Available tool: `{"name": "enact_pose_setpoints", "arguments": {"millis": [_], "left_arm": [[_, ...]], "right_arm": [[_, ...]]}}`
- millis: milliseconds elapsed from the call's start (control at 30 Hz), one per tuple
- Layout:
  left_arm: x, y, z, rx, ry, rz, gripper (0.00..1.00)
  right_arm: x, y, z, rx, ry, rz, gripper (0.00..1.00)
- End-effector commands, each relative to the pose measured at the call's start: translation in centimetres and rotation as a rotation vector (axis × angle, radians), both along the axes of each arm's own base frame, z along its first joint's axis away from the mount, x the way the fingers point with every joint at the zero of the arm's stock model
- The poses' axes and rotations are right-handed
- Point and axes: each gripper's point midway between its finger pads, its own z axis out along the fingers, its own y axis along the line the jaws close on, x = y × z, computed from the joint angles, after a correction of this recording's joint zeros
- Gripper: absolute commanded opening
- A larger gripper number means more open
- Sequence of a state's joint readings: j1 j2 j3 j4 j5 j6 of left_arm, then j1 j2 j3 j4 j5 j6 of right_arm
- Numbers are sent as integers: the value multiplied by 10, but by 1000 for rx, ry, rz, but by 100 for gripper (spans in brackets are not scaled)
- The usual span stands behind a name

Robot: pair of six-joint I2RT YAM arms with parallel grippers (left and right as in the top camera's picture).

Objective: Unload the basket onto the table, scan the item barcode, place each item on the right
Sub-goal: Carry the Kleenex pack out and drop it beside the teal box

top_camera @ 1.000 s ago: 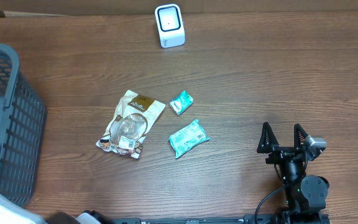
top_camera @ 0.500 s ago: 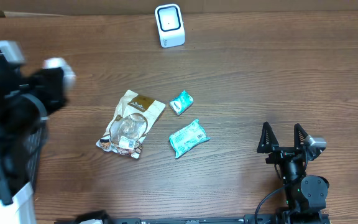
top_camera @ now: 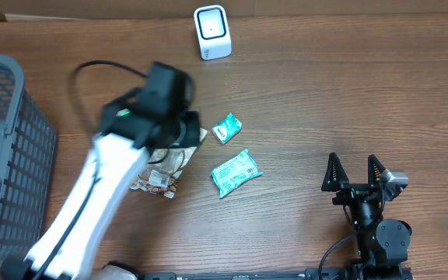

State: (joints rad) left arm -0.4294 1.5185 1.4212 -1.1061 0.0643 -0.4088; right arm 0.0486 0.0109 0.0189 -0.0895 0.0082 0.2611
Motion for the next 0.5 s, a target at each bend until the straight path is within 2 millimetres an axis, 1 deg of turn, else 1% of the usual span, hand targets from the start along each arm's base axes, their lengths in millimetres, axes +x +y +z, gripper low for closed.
{"name": "enact_pose_setpoints", "arguments": {"millis": [0, 33, 67, 100, 133, 167, 200, 267, 300, 367, 433, 467], "left_arm": [[0, -15, -42, 82, 87, -40, 4], [0, -18, -49, 90, 104, -45, 6], [0, -22, -57, 96, 123, -42, 12], [0, -24, -61, 100, 131, -44, 15], [0, -26, -64, 102, 137, -47, 21], [0, -26, -66, 103, 143, -41, 28], [0, -27, -66, 103, 143, -39, 39], [1, -27, -65, 99, 135, -40, 92], [2, -26, -63, 97, 131, -37, 100], [3, -23, -57, 93, 125, -28, 100], [7, -18, -37, 90, 98, -15, 100], [11, -12, -21, 97, 69, -2, 100]], "right_arm": [[0, 0, -1, -4, -6, -5, 100], [0, 0, -1, -4, -6, -5, 100], [0, 0, -1, -4, -6, -5, 100], [0, 0, -2, -4, -5, -5, 100], [0, 0, -1, -4, -6, -5, 100], [0, 0, -1, -4, -6, -5, 100], [0, 0, -1, -4, -6, -5, 100], [0, 0, -1, -4, -6, -5, 100], [0, 0, -1, -4, -6, -5, 100], [0, 0, -1, -4, -6, -5, 100], [0, 0, -1, -4, -6, -5, 100], [0, 0, -1, -4, -6, -5, 100]]}}
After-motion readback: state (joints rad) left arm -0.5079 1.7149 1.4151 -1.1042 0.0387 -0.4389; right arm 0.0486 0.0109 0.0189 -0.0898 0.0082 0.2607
